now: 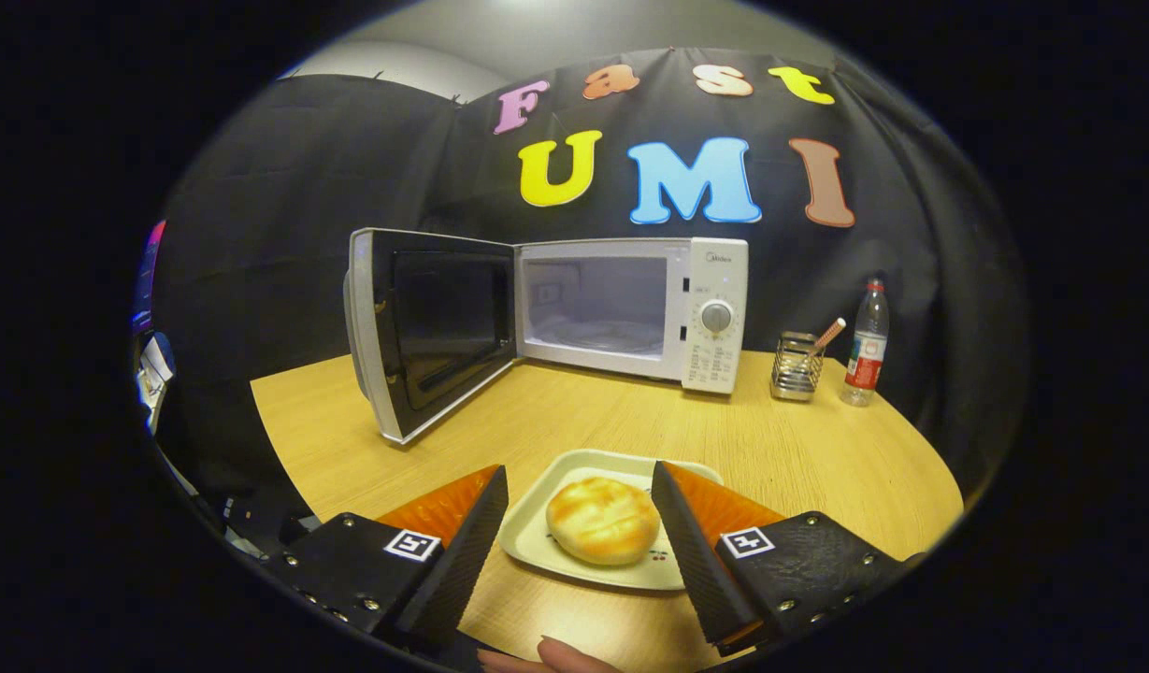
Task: Open the microwave, put the food inside, and close the microwave door.
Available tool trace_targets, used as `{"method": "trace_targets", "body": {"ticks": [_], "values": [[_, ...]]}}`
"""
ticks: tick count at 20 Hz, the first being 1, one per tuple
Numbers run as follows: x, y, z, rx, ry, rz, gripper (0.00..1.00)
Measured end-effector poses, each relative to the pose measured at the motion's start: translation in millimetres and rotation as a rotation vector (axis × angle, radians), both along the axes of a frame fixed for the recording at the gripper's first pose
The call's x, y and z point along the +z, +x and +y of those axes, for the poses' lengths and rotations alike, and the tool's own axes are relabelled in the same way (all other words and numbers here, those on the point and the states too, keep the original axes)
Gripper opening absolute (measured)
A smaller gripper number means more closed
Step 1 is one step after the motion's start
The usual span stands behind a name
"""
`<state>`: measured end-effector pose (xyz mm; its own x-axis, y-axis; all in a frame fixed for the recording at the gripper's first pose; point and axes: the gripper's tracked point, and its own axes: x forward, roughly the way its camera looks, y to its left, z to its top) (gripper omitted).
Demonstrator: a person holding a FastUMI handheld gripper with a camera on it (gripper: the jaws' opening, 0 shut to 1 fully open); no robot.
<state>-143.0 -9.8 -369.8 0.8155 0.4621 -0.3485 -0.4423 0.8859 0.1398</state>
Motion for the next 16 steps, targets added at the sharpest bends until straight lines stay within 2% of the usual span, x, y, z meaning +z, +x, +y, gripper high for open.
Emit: {"method": "trace_targets", "body": {"ticks": [3, 5, 9, 10, 11, 16], "values": [[-11.3, 0.0, -8.2, 0.005, 0.042, 0.042, 0.94], [-21.4, -2.3, -3.2, 0.04, 0.056, 0.074, 0.96], [-48.3, -3.8, 1.1, 0.071, -0.016, 0.13, 0.96], [-45.6, -2.0, 0.5, 0.059, -0.012, 0.115, 0.93], [-48.0, -1.3, 1.2, 0.058, -0.015, 0.12, 0.86], [-36.4, 4.3, -5.0, 0.005, -0.059, 0.062, 0.68]]}}
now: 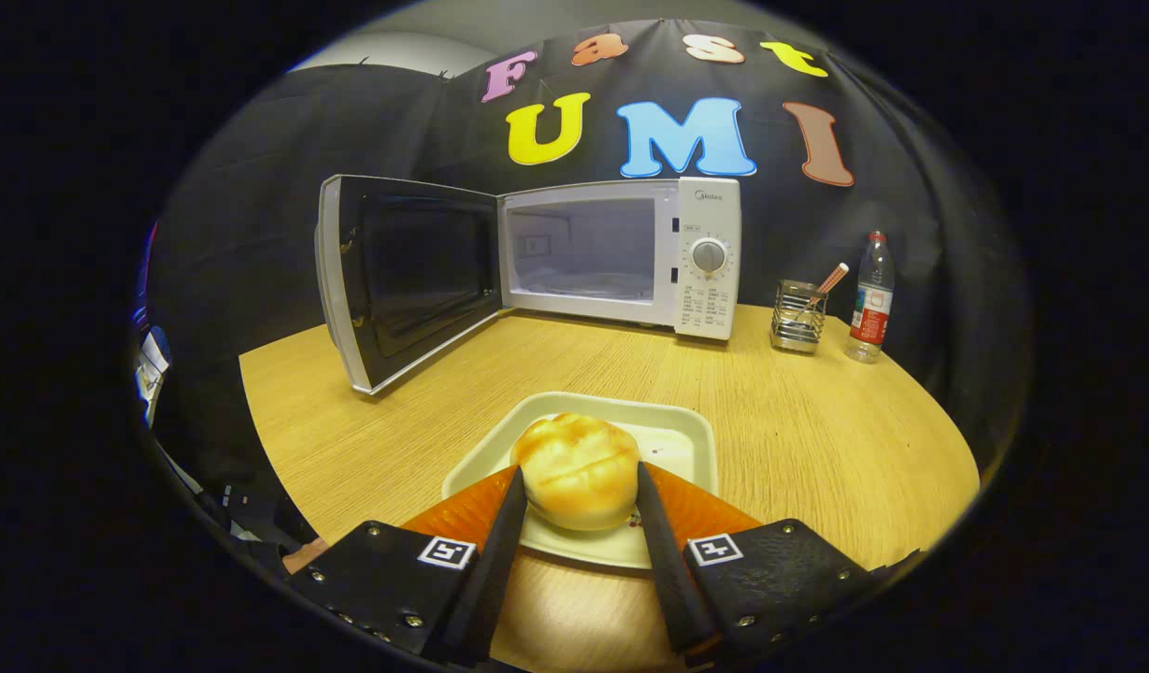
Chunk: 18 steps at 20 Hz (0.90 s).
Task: Open the microwave, put the food inside, and close the microwave door.
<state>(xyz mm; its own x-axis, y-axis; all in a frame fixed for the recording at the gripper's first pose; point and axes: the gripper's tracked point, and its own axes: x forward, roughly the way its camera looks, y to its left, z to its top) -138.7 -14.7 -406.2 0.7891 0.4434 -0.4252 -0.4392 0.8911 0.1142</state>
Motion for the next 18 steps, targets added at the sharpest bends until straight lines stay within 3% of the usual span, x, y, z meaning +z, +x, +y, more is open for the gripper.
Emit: {"method": "trace_targets", "body": {"ticks": [8, 18], "values": [[53.6, 22.7, 31.1, -0.001, -0.026, -0.098, 0.68], [114.5, 98.3, 88.9, 0.008, -0.072, -0.177, 0.68]]}}
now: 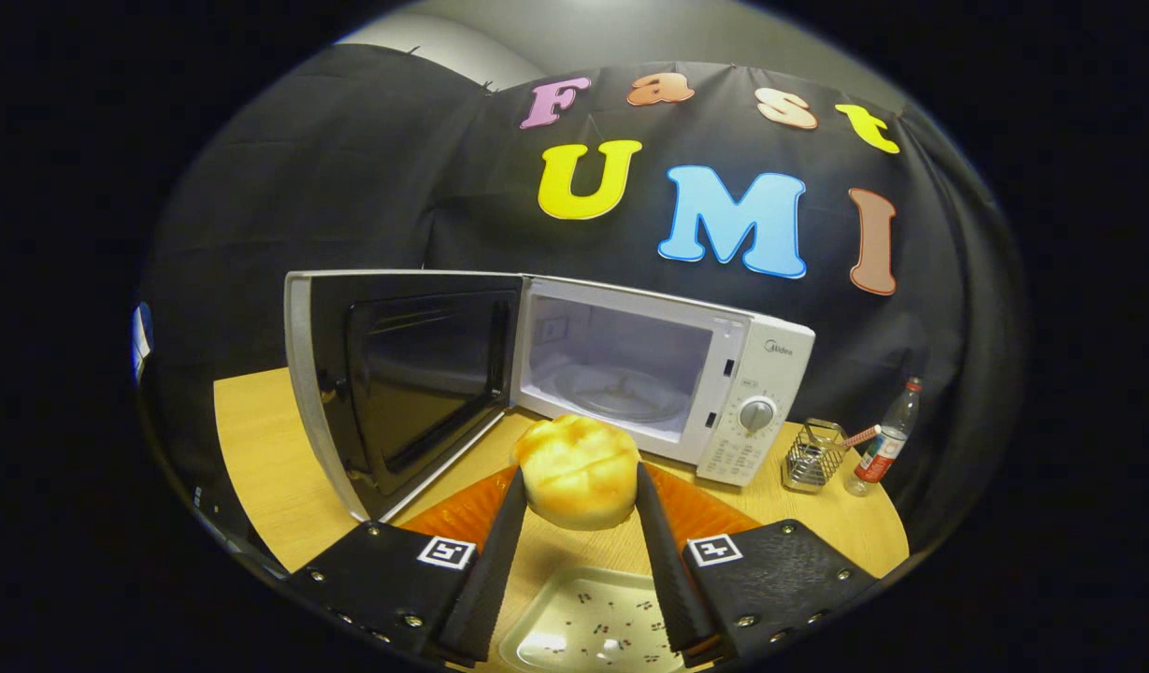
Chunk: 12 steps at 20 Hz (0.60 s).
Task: Open the microwave, put the food inside, and close the microwave door.
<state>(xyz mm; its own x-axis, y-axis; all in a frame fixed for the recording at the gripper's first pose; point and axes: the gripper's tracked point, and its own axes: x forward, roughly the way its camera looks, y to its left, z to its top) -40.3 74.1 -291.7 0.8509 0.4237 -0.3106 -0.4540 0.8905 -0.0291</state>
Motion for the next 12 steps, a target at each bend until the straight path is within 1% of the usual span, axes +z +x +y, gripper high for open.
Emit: {"method": "trace_targets", "body": {"ticks": [5, 8, 12], "values": [[3.7, 46.3, 26.2, -0.029, 0.087, 0.081, 0.68], [0.9, 77.8, 33.1, -0.068, 0.117, 0.107, 0.68], [-5.5, 116.7, 54.2, -0.11, 0.243, 0.173, 0.68]]}}
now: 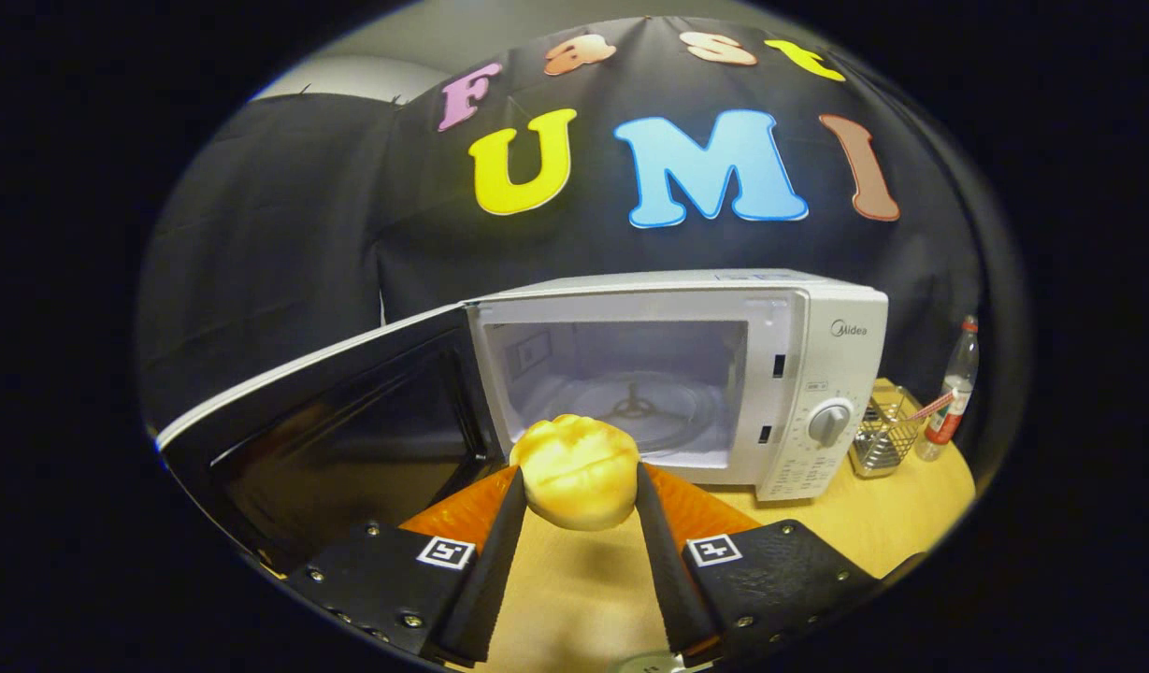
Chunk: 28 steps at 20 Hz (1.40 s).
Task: Open the microwave, put the food inside, and close the microwave door.
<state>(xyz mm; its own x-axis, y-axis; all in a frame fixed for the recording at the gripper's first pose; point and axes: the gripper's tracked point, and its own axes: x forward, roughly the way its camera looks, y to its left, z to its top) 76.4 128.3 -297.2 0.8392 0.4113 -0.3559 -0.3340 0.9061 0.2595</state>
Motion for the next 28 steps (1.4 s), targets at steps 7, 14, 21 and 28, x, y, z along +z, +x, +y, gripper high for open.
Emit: {"method": "trace_targets", "body": {"ticks": [7, 14, 21, 28], "values": [[-24.2, 75.6, 30.7, -0.112, 0.036, -0.009, 0.68], [-47.3, 131.7, 42.9, -0.237, 0.109, -0.049, 0.68], [-62.0, 170.3, 53.9, -0.341, 0.338, 0.057, 0.73], [-65.1, 183.4, 54.0, -0.371, 0.323, 0.054, 0.71]]}}
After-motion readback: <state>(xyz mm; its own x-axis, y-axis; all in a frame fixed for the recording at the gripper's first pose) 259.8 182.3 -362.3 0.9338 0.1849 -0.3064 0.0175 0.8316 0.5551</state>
